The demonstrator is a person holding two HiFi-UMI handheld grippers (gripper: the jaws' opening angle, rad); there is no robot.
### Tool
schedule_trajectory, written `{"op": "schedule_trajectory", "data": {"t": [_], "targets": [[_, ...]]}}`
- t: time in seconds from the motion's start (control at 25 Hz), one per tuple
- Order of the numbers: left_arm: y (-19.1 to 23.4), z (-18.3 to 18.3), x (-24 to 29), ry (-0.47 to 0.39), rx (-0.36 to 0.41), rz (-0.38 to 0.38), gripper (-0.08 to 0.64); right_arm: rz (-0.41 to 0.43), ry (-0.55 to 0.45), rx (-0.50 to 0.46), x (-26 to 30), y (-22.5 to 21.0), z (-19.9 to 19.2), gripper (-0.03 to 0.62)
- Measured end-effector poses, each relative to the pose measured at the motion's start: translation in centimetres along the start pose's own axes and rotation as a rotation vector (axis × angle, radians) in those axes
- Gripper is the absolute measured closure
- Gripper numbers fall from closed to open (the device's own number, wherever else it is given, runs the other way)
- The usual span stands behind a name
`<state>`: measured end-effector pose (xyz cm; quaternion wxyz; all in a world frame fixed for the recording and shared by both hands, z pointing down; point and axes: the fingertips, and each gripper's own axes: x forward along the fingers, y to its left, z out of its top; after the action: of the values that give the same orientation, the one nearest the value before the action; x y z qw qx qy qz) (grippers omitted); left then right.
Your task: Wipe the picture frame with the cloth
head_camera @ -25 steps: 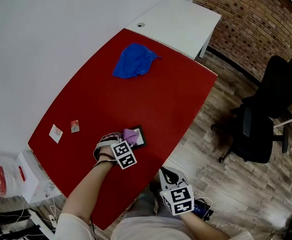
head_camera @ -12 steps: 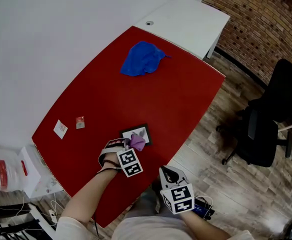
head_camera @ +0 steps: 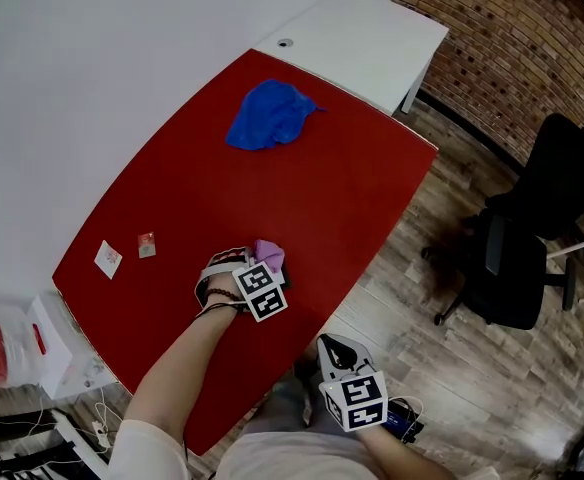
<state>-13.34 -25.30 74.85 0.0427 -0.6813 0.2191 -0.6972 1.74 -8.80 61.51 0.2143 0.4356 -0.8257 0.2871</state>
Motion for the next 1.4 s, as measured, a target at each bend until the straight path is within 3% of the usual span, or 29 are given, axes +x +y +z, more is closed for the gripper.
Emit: {"op": "schedule_trajectory", "data": {"t": [0.4,0.64,0.8,0.92,1.12,1.4], "targets": [[-8.3,0.1,-2.6,-0.037,0.114,-0.037,0.506,0.051,-0.005,-0.023,0.9,1.2,0.4,0.588],[-3.8,0.8,-2.2,-0.093,-0.023,-0.050,0.506,0.047,0.015,-0.024,0.7,1.4,-0.5,0.588],[0.9,2.2,-0.6,-0.083,-0.037,-0.034,0.506,0.010,0.027,-0.004,-0.1,0.1,-1.3,0.588],[1.8,2.9,0.3,-0.062,-0.035,-0.049,0.506,-0.016,0.028,0.013,-0.7,-1.1,-1.6,0.588],[-0.5,3.5,0.1,-0.034,0.033,-0.036,0.506,-0.033,0.022,0.026,-1.1,-2.3,-1.8,0.588],[-7.5,3.4,-2.3,-0.058,0.188,-0.043,0.506,-0.010,0.019,0.018,-0.3,-1.9,-1.4,0.588]]}}
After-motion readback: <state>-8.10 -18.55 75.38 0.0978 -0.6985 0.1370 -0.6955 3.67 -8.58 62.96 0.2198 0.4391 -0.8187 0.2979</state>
